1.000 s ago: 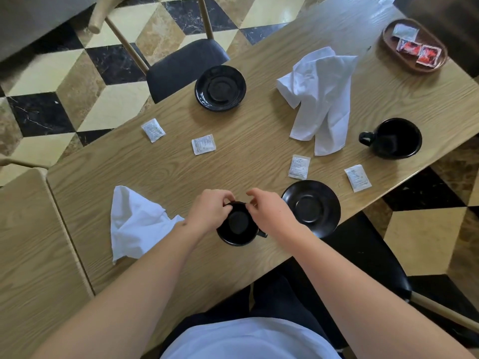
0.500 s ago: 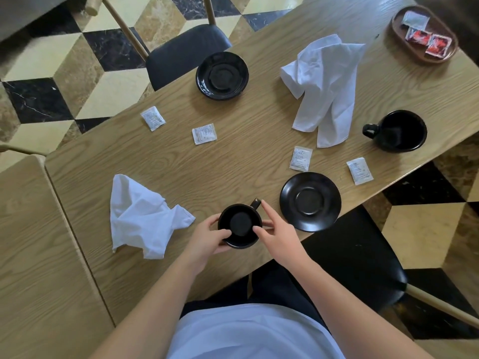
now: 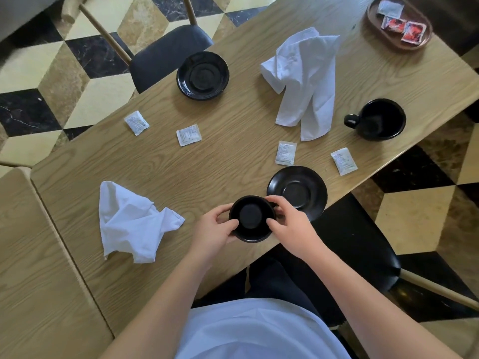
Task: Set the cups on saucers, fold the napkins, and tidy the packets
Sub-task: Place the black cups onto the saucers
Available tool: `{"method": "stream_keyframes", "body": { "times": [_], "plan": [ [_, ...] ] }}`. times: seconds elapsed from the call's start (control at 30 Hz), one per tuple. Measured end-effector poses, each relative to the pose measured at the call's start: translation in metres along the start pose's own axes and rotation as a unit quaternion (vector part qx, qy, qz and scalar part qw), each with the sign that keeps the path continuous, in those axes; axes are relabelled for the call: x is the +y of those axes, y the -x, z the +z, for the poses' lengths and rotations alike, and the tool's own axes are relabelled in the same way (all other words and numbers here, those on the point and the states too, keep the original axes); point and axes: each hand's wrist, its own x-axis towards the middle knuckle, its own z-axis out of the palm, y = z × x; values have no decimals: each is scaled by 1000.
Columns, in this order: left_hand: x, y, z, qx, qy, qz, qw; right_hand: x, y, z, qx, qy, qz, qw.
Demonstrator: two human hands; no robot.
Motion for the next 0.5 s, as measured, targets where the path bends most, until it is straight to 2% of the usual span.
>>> {"method": "stream_keyframes", "body": {
  "times": [0.27,0.5],
  "plan": [
    [26,-12,74,-47,10,1,999,19,8,-67,88,0,36,995],
    [39,-34,108,-27,-13,-9,1000,28,-9,-88,96,-10,60,994]
  ]
}}
